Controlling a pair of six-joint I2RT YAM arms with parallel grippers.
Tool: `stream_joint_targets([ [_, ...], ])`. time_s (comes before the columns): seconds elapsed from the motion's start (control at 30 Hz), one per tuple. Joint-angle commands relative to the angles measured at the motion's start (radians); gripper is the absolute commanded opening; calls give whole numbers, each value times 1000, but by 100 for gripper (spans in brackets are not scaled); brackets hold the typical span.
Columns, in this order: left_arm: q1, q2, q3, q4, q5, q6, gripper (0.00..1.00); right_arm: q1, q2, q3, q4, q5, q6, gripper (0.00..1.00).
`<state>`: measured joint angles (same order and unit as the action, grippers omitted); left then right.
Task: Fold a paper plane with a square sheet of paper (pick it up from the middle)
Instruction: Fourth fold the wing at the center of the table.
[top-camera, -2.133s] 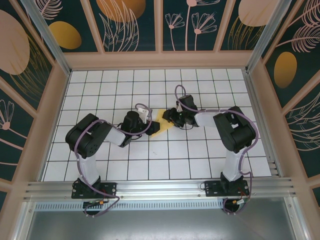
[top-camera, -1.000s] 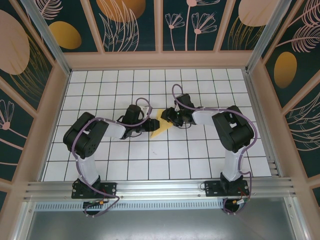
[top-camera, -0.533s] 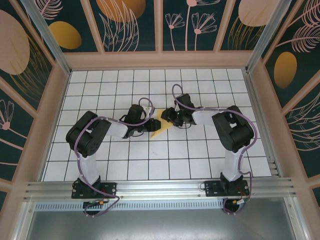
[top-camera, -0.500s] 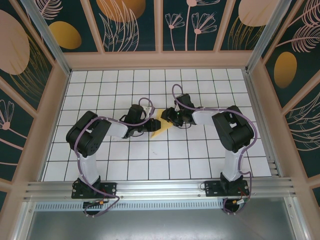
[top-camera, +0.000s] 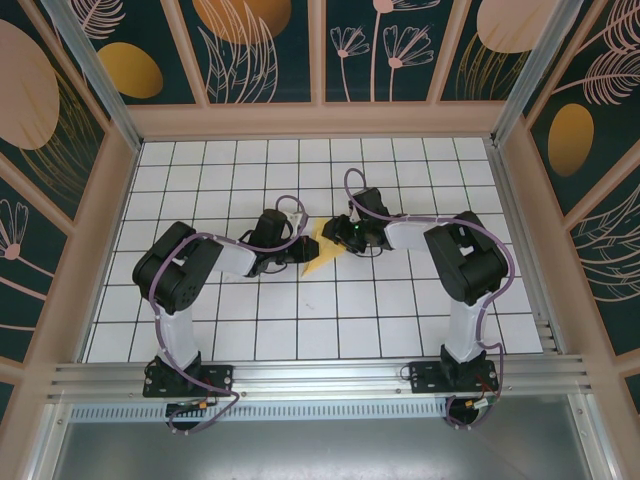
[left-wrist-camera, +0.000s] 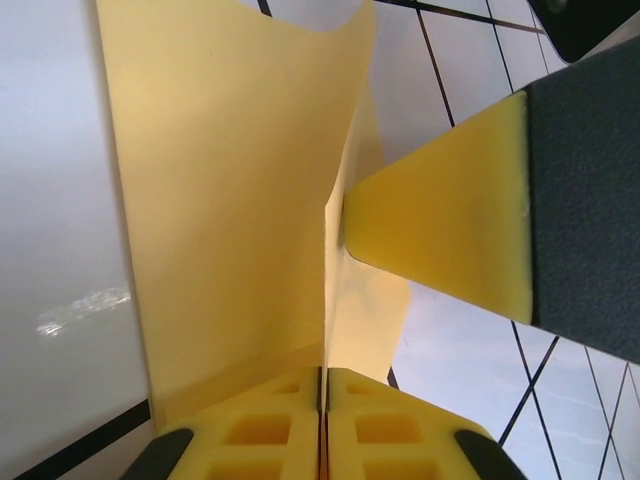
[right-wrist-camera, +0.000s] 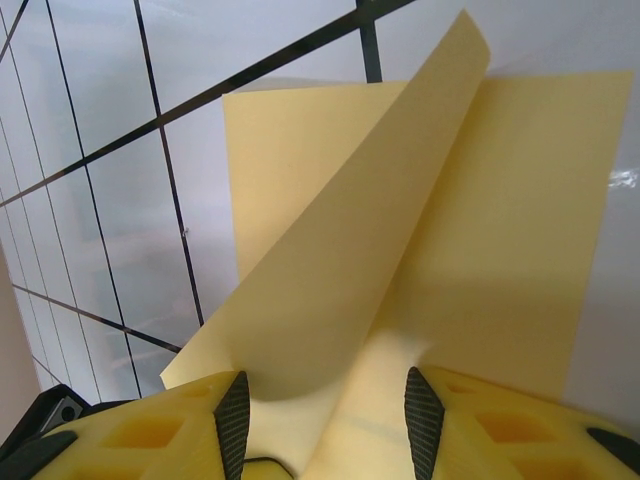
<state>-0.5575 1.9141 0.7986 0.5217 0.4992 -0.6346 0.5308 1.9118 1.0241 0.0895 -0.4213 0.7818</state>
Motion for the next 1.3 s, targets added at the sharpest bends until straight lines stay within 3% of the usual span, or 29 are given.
stream_joint_targets([
  [0.0, 1, 13, -13, 71, 27, -59, 7, -12, -18, -38, -6, -4, -46, 47],
  [0.43, 7, 0, -94, 231, 13, -246, 4, -20, -59, -48, 36, -84, -118, 47],
  [1.27, 19, 53, -104, 281, 35, -370, 4, 1, 58, 85, -84, -16, -142, 48],
])
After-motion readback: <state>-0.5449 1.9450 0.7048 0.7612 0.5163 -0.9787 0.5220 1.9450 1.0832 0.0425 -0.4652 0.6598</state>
